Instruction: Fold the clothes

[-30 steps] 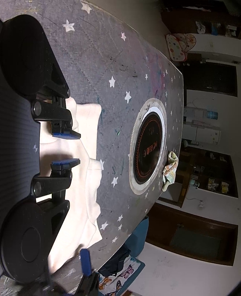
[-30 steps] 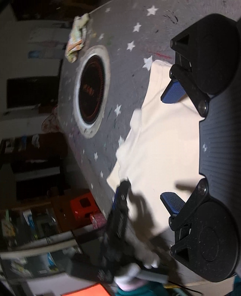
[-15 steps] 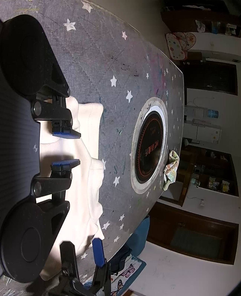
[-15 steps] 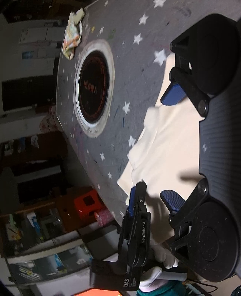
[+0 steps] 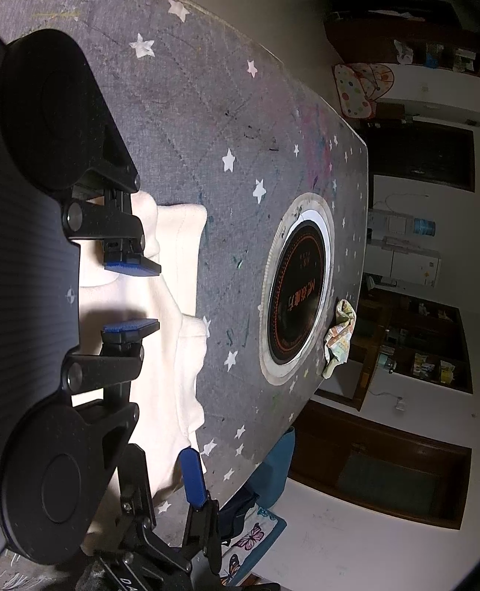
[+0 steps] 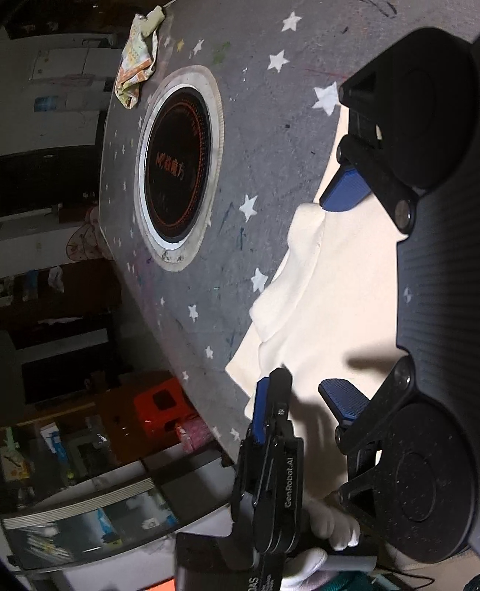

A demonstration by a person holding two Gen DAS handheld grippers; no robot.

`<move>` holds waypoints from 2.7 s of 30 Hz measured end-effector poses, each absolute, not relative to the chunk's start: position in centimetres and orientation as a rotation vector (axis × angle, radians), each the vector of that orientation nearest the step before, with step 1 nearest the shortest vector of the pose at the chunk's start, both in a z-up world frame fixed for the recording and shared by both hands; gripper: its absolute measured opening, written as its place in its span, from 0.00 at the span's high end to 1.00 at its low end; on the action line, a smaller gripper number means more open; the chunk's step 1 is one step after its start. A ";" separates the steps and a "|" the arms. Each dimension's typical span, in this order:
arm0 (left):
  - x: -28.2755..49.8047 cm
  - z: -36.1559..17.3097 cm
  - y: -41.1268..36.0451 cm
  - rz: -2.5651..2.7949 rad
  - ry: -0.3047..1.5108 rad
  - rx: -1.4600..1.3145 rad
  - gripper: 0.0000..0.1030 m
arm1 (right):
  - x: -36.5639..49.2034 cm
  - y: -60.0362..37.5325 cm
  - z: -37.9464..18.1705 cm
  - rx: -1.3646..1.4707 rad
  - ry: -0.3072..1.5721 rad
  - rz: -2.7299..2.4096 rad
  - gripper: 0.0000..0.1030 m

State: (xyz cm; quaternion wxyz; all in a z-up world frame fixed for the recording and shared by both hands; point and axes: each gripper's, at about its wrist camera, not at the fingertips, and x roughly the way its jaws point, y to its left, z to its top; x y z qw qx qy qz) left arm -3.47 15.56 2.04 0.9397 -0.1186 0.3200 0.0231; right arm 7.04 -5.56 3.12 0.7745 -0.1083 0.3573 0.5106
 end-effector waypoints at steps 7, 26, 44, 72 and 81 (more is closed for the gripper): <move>-3.5 2.1 15.5 0.044 0.655 -0.242 0.67 | 6.7 -5.2 2.9 -0.264 0.769 1.091 0.02; -4.6 3.7 14.4 0.060 0.627 -0.207 0.44 | 2.7 -6.5 4.1 -0.291 0.726 1.098 0.00; -7.7 4.7 14.2 0.112 0.589 -0.188 0.17 | -1.5 -5.9 4.9 -0.358 0.653 1.148 0.00; -10.6 4.5 18.7 0.274 0.584 -0.289 0.01 | -7.3 -0.9 4.8 -0.601 0.534 1.283 0.02; -10.8 4.3 19.1 0.262 0.590 -0.297 0.01 | -7.8 0.4 4.4 -0.625 0.528 1.308 0.05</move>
